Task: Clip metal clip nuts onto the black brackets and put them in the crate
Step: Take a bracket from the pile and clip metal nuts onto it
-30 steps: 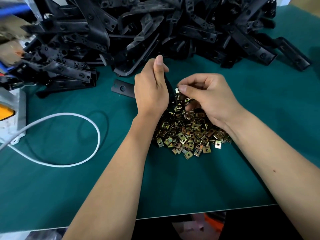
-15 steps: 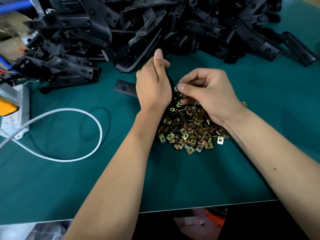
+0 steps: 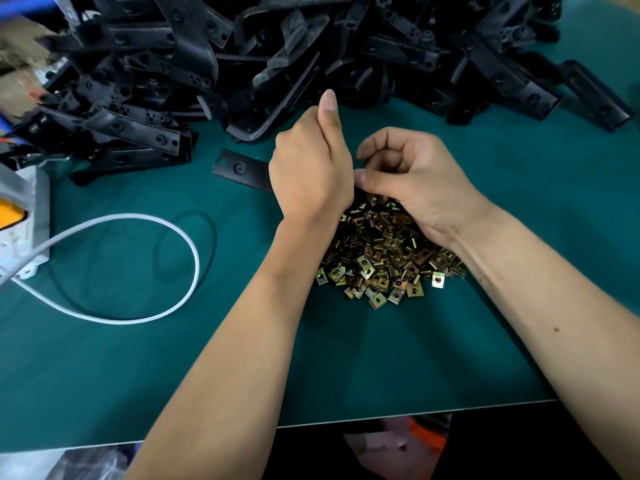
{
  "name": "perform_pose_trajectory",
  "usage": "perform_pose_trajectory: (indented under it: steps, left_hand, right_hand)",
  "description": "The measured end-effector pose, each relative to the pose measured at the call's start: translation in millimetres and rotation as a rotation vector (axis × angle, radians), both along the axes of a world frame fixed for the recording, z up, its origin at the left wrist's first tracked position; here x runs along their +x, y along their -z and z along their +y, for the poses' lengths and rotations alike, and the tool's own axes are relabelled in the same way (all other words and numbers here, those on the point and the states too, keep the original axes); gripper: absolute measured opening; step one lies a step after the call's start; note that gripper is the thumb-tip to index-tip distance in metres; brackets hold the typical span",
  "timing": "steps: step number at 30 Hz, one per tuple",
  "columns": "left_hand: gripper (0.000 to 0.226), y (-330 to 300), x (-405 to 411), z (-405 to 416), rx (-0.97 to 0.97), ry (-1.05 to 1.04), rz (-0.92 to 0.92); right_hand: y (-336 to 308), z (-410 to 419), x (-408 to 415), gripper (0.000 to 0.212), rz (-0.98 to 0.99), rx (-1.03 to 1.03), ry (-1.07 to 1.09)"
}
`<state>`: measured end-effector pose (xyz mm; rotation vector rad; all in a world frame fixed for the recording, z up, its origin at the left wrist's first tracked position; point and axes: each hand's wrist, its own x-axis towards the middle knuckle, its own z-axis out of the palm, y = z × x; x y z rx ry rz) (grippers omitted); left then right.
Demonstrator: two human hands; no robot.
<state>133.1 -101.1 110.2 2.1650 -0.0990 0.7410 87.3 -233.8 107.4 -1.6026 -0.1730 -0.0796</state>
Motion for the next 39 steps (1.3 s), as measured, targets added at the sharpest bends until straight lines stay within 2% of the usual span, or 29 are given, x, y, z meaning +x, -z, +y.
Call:
perform_pose_trajectory:
  steps: [3, 6, 8, 13, 17, 21, 26, 28, 31, 33, 36, 39]
  left_hand:
    - [0.077, 1.3, 3.7, 2.4, -0.088, 0.046, 0.018]
    - [0.069, 5.9, 8.2, 8.8, -0.092, 0.074, -0.005]
    - [0.061, 8.6, 10.3, 13.6, -0.139, 0.059, -0.017]
    - [0.056, 12.8, 14.4, 17.3, -0.106, 0.089, -0.044]
    - [0.049, 13.5, 14.7, 18.1, 0.093, 0.115, 0.047]
    - [0.05, 14.5, 14.1, 17.9, 0.156, 0.13, 0.062]
    - [0.043, 14.8, 12.2, 19.0, 0.087, 0.131, 0.042]
    - [0.042, 14.1, 11.2, 18.8, 0.069, 0.158, 0.039]
    - [0.043, 12.4, 8.5, 17.9, 0.061, 0.244, 0.019]
    - [0.042, 12.2, 7.3, 17.2, 0.056, 0.286, -0.001]
    - [0.04, 11.7, 6.3, 16.4, 0.078, 0.292, -0.028]
    - [0.039, 12.2, 6.5, 17.7, 0.101, 0.295, -0.058]
  right_hand:
    - [-2.2, -5.0, 2.2, 0.032, -0.018, -0.074, 0.011]
    - [0.4, -14.4, 9.1, 0.013, -0.038, -0.186, 0.206]
    - [4.3, -22.1, 11.7, 0.007, -0.099, -0.403, 0.346]
    - [9.7, -22.4, 12.2, 0.013, -0.147, -0.855, 0.208]
    - [8.2, -16.8, 11.7, 0.026, -0.155, -0.964, 0.176]
    - [8.3, -16.7, 12.3, 0.018, -0.157, -0.925, 0.173]
    - [11.3, -21.0, 11.4, 0.005, -0.165, -0.865, 0.227]
    - [10.9, -22.3, 10.8, 0.005, -0.187, -0.715, 0.288]
    - [7.0, -18.4, 9.6, 0.004, -0.111, -0.268, 0.297]
    - [4.4, -14.3, 7.6, 0.013, -0.058, -0.039, 0.248]
    - [2.9, -9.3, 4.1, 0.023, 0.03, 0.07, 0.165]
    - [0.9, -6.8, 1.6, 0.025, 0.079, 0.133, 0.136]
